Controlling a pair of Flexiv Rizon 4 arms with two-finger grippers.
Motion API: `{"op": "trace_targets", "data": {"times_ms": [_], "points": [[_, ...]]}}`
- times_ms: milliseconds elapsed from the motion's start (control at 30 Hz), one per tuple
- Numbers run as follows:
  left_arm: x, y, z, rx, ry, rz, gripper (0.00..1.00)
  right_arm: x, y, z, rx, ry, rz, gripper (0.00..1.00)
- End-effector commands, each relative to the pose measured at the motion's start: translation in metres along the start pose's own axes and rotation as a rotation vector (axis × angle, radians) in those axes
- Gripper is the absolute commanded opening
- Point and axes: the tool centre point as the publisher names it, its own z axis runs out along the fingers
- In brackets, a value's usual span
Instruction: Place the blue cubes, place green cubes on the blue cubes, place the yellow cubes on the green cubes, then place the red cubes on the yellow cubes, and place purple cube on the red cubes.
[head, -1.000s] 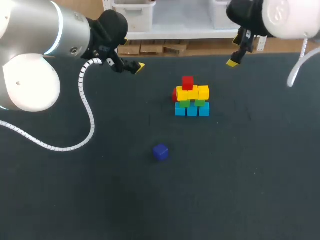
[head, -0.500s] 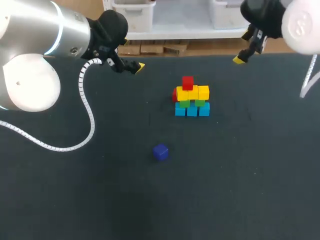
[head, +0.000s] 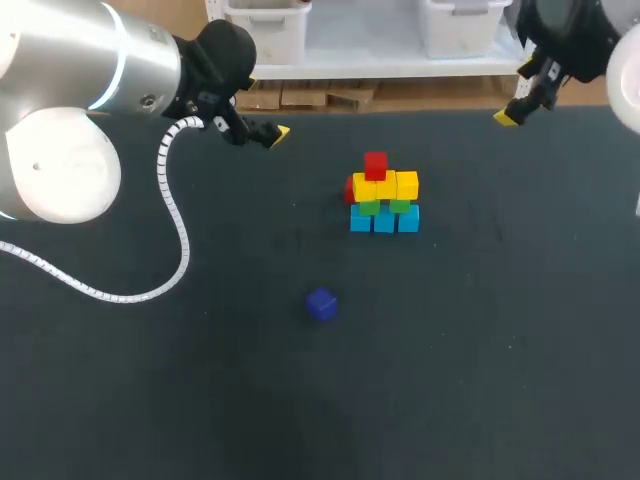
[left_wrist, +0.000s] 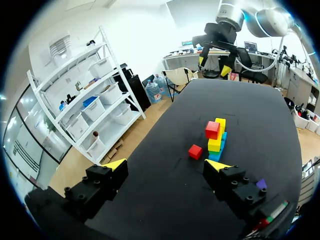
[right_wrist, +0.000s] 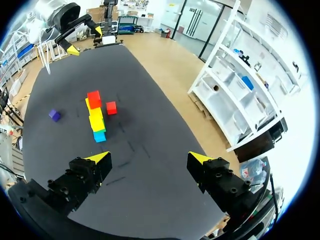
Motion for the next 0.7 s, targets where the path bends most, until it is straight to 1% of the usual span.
{"op": "trace_targets", "data": {"times_ms": [33,700], "points": [[0.0011,0.0013,0.0000,0.004,-0.006,0.002,1.00,0.0044,0.0051,-0.0053,0.039,-0.005,0.002,1.00],[0.0011,0.0013,0.0000,0.004,-0.006,0.002,1.00,0.0036,0.0057,-0.0023,0.035,-0.022,0.002,1.00]]}}
